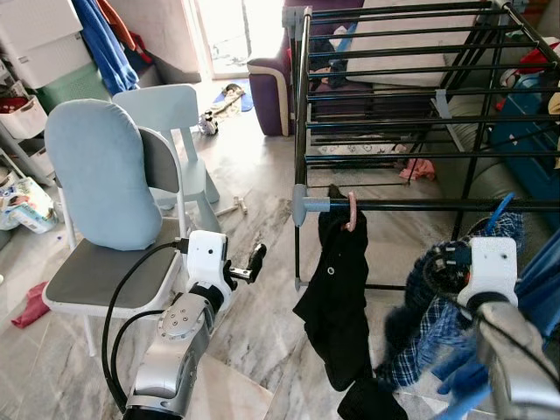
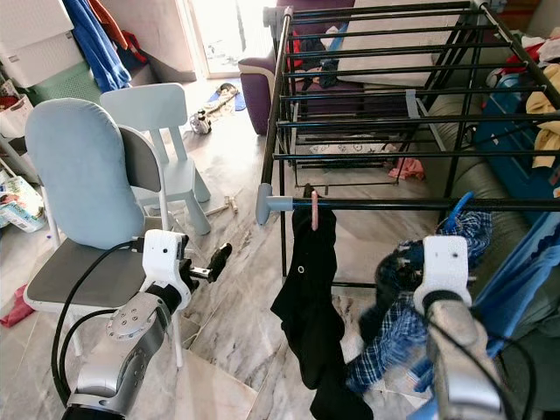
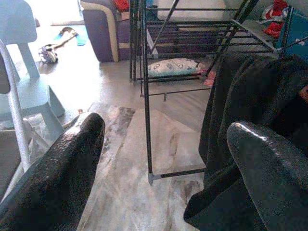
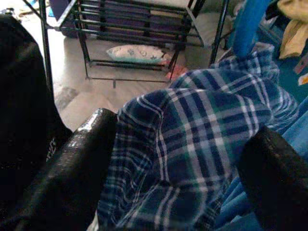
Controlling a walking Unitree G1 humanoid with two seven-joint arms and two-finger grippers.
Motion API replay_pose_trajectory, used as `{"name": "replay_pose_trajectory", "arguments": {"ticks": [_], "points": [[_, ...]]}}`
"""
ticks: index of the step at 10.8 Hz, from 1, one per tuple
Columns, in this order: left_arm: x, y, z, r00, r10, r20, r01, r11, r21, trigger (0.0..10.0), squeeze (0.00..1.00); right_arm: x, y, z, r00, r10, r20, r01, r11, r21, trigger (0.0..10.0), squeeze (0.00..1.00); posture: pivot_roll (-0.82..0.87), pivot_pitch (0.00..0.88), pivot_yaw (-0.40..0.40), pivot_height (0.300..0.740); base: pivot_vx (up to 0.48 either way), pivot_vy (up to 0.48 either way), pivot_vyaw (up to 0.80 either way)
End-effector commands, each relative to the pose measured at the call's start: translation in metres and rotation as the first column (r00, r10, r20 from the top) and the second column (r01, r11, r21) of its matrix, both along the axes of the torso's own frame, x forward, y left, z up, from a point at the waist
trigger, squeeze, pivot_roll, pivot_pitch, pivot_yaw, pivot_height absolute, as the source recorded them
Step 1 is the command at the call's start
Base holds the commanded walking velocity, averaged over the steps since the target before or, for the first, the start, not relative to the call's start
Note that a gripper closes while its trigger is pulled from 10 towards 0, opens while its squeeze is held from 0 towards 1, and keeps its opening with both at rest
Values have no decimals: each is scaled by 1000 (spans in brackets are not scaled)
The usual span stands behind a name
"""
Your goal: Hang hanger
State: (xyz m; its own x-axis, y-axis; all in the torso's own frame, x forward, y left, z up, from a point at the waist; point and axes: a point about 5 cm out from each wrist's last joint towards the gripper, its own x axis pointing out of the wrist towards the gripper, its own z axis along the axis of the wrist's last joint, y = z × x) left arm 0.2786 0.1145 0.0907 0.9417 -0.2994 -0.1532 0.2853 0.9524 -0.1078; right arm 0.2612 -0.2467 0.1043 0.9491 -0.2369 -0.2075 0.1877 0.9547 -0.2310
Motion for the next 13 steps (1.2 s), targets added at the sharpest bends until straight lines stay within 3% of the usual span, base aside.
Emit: {"name": "replay_pose_trajectory", "arguments": {"ticks": [1, 3, 6, 7, 10, 13], "points": [[0, 5, 0, 1000, 15, 6, -15, 1000, 15, 10000, 0, -2, 7, 9, 999, 21, 46, -19, 999, -36, 10000, 1000, -188, 0, 62, 740, 0, 0, 0], [0, 4, -1, 1000, 14, 4, -14, 1000, 15, 10000, 0, -13, 19, 11, 997, 19, 74, -14, 997, -73, 10000, 1000, -191, 0, 62, 740, 0, 0, 0], [0, 3, -2, 1000, 15, 2, -15, 1000, 13, 10000, 0, -32, 10, 2, 995, -94, 25, 95, 995, -38, 10000, 1000, -196, 0, 63, 740, 0, 0, 0], [0, 3, -2, 1000, 13, 1, -13, 1000, 12, 10000, 0, -35, 8, 6, 993, -106, 60, 110, 992, -65, 10000, 1000, -201, 0, 65, 740, 0, 0, 0], [0, 2, -2, 1000, 11, 2, -11, 1000, 13, 10000, 0, -30, 25, 28, 983, 13, 181, 13, 989, -144, 10000, 1000, -205, 0, 66, 740, 0, 0, 0], [1, 5, 0, 999, 50, 19, -50, 999, 11, 10000, 0, -23, 35, 28, 979, 66, 195, -40, 990, -135, 10000, 996, -196, 0, 57, 740, 0, 0, 0]]}}
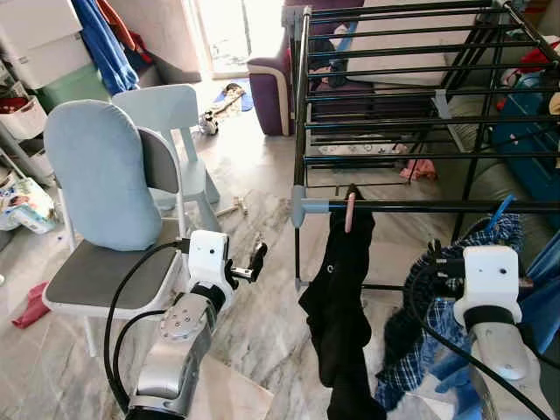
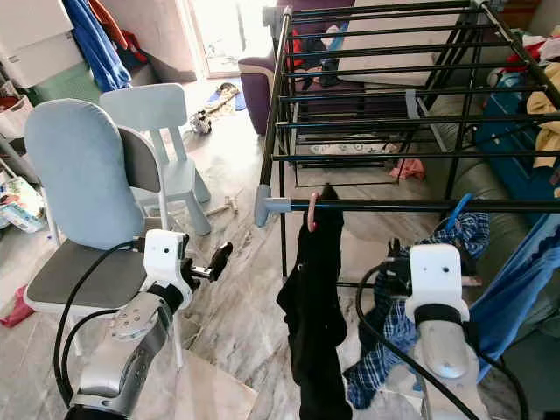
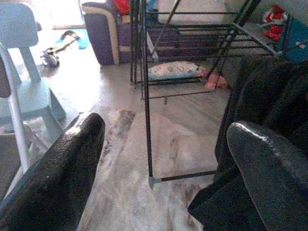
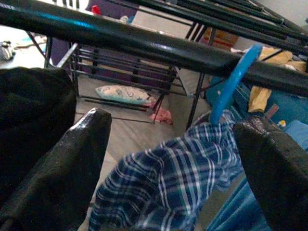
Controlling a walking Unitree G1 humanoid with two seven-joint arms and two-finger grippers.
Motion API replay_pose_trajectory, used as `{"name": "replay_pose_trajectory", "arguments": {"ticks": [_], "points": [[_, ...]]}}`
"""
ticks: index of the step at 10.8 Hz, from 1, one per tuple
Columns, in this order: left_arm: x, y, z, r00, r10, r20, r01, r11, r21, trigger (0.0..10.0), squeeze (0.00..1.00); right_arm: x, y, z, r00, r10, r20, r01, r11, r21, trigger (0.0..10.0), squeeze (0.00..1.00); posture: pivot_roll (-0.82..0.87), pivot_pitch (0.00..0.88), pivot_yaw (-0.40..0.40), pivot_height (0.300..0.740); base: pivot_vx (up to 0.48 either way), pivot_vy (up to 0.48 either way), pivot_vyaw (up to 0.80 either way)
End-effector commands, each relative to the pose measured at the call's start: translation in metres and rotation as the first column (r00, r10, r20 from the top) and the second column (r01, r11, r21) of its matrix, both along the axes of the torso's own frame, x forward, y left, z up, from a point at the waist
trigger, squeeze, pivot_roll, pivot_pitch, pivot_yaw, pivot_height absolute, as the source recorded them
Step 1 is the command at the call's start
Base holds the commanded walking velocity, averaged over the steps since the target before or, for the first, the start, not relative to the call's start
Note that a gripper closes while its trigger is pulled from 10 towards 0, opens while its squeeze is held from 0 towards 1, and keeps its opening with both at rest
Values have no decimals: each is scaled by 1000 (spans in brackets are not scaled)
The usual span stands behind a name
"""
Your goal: Hang hanger
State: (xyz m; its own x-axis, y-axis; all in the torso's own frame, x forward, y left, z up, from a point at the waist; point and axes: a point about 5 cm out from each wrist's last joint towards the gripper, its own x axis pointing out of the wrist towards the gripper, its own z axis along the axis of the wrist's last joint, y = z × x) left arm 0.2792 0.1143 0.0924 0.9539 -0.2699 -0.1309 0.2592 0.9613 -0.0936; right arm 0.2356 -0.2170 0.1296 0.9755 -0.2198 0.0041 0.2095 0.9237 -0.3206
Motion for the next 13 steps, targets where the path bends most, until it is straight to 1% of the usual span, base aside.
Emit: {"name": "replay_pose_trajectory", "arguments": {"ticks": [1, 2, 3, 4, 5, 6, 8, 11, 13], "points": [[2, 17, 4, 994, 99, 49, -100, 994, 35, 10000, 0, 6, 15, 6, 995, 89, 35, -89, 996, 21, 10000, 953, -196, 0, 57, 740, 0, 0, 0], [1, 28, 9, 983, 157, 95, -165, 983, 82, 10000, 0, 7, 24, 9, 986, 155, 58, -156, 988, 15, 10000, 753, -182, 0, 46, 740, 0, 0, 0], [-3, 38, 10, 974, 193, 121, -207, 971, 116, 10000, 0, 7, 29, 8, 983, 178, 50, -179, 984, 18, 10000, 553, -174, 0, 38, 740, 0, 0, 0], [-9, 47, 10, 966, 222, 132, -240, 961, 141, 10000, 0, 7, 30, 4, 982, 187, 36, -189, 981, 36, 10000, 471, -167, 0, 31, 740, 0, 0, 0], [-15, 51, 10, 963, 225, 150, -249, 955, 162, 10000, 0, 7, 30, 1, 979, 201, 26, -202, 977, 64, 10000, 169, -159, 0, 26, 740, 0, 0, 0], [-18, 53, 11, 957, 235, 170, -264, 948, 176, 10000, 0, 11, 30, -3, 977, 212, 16, -213, 973, 89, 10000, 0, -150, 0, 21, 740, 0, 0, 0], [-14, 50, 13, 953, 237, 188, -269, 948, 169, 10000, 0, 16, 30, -5, 975, 220, 15, -220, 972, 86, 10000, 0, -147, 0, 16, 740, 0, 0, 0], [-8, 43, 14, 957, 226, 183, -254, 956, 147, 10000, 0, 21, 28, -5, 975, 220, 17, -221, 972, 85, 10000, 0, -159, 0, 18, 740, 0, 0, 0], [-6, 42, 12, 958, 226, 178, -254, 956, 149, 10000, 0, 22, 28, -7, 975, 220, 16, -221, 972, 85, 10000, 0, -159, 0, 18, 740, 0, 0, 0]]}}
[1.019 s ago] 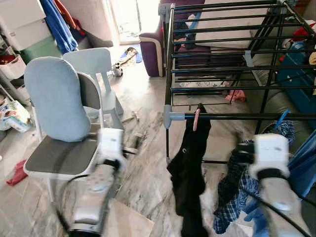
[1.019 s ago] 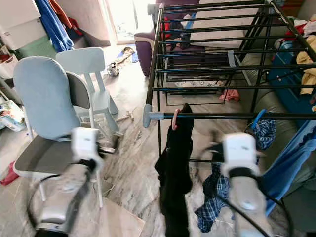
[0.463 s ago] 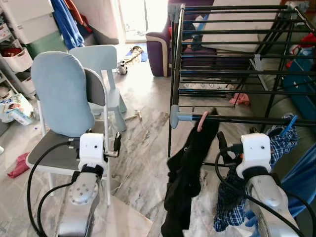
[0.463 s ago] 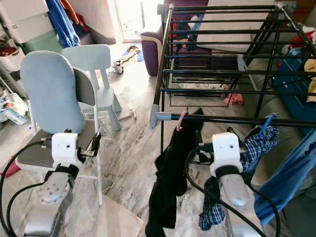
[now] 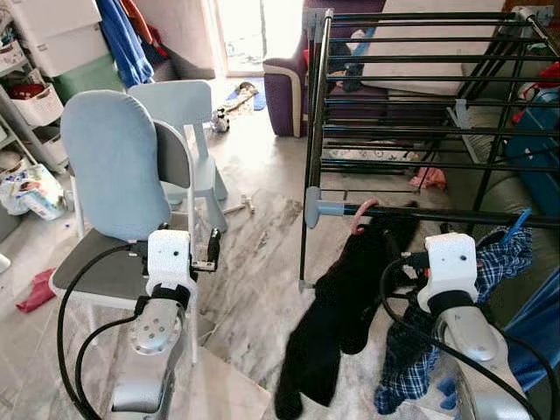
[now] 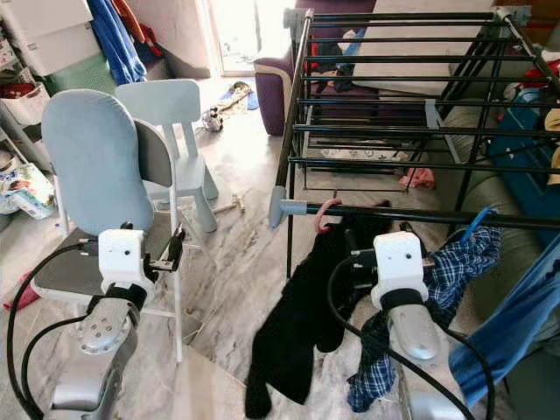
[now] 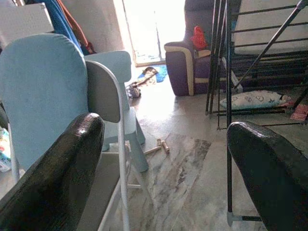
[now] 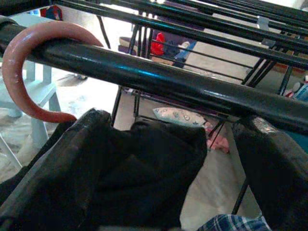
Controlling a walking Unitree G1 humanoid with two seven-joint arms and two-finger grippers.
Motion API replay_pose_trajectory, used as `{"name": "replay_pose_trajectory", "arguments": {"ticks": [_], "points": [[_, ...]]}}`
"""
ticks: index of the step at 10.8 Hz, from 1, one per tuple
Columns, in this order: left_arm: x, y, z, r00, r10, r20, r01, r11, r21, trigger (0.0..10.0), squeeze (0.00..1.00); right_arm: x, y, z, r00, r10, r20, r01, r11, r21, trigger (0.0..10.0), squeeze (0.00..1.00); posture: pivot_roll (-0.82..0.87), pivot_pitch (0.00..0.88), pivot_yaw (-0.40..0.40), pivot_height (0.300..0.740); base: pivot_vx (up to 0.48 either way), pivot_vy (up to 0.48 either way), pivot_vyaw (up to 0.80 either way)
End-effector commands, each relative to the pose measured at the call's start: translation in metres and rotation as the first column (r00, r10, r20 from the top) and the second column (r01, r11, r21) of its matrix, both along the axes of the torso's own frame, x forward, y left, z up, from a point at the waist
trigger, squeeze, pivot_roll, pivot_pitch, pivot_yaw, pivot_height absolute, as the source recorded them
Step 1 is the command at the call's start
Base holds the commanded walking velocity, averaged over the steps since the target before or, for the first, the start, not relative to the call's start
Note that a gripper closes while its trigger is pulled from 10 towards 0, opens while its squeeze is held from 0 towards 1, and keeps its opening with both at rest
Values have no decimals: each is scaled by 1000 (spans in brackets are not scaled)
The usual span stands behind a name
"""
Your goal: Hang hanger
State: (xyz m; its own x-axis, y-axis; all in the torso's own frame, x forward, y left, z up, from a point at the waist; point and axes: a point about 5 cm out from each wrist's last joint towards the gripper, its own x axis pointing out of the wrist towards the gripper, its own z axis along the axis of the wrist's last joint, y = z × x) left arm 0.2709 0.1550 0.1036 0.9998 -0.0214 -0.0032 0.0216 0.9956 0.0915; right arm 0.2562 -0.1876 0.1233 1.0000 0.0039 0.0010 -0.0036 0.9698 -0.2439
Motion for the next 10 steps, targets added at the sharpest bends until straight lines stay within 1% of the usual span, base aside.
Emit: {"name": "replay_pose_trajectory", "arguments": {"ticks": [1, 2, 10], "points": [[2, 0, 1, 1000, 1, 4, -1, 1000, 9, 10000, 0, 2, -1, -1, 1000, -2, -1, 2, 1000, 6, 10000, 0, -160, 0, 20, 740, 0, 0, 0], [3, 0, 0, 1000, 0, 1, 0, 1000, 10, 10000, 0, 2, -1, -2, 1000, -1, -3, 1, 1000, 6, 10000, 0, -159, 0, 21, 740, 0, 0, 0], [4, -3, -3, 1000, -6, -11, 7, 1000, 6, 10000, 0, 2, -3, -5, 1000, -8, -7, 8, 1000, 7, 10000, 0, -165, 0, 24, 740, -267, 0, 0]]}}
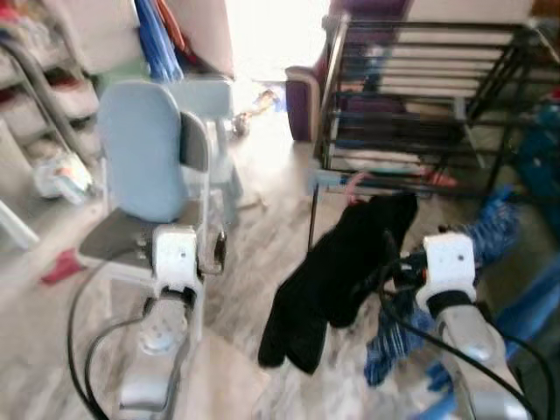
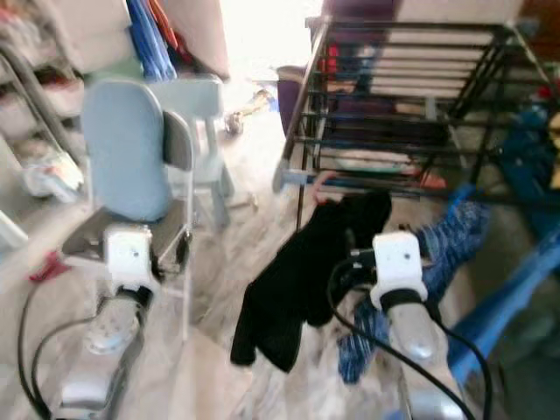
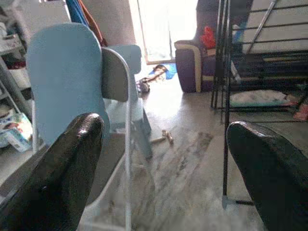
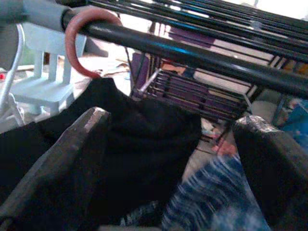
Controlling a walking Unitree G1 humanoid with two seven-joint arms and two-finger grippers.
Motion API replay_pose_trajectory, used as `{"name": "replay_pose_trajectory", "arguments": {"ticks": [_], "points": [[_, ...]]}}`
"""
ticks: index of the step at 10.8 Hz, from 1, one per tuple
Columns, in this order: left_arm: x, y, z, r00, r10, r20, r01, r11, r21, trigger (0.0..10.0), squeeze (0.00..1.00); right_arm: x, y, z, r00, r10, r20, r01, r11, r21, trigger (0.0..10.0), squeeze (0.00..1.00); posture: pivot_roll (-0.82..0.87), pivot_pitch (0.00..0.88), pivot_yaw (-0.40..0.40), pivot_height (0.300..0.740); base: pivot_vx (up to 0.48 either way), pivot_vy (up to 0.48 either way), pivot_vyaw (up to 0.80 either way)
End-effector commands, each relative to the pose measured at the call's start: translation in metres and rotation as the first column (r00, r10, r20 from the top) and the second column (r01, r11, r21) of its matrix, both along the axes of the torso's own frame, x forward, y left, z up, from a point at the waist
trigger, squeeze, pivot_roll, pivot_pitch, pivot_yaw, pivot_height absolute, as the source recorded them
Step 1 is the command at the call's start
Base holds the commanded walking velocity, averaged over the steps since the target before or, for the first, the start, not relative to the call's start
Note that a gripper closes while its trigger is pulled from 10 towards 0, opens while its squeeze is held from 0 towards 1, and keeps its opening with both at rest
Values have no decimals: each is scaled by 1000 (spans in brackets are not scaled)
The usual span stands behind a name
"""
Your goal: Hang hanger
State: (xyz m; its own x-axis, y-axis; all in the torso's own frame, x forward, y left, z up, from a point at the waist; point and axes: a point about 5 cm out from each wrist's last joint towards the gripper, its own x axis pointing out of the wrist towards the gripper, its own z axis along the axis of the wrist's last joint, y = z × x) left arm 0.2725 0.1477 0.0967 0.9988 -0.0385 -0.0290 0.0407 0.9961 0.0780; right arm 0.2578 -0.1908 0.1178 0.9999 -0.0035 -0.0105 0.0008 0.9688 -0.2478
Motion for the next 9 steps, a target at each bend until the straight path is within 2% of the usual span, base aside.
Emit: {"name": "replay_pose_trajectory", "arguments": {"ticks": [1, 5, 9], "points": [[3, 4, 4, 1000, 8, 15, -8, 1000, 18, 10000, 0, 1, 0, 1, 1000, -3, 6, 3, 1000, 10, 10000, 0, -167, 0, 25, 740, -262, 0, 0], [3, 2, 3, 1000, 5, 12, -6, 1000, 16, 10000, 0, 1, -1, 1, 1000, -5, 6, 5, 1000, 9, 10000, 0, -170, 0, 25, 740, -263, 0, 0], [3, 2, 2, 1000, 9, 15, -9, 1000, 13, 10000, 0, 0, -1, 0, 1000, -2, 3, 2, 1000, 12, 10000, 0, -172, 0, 24, 740, 0, 0, 0]]}}
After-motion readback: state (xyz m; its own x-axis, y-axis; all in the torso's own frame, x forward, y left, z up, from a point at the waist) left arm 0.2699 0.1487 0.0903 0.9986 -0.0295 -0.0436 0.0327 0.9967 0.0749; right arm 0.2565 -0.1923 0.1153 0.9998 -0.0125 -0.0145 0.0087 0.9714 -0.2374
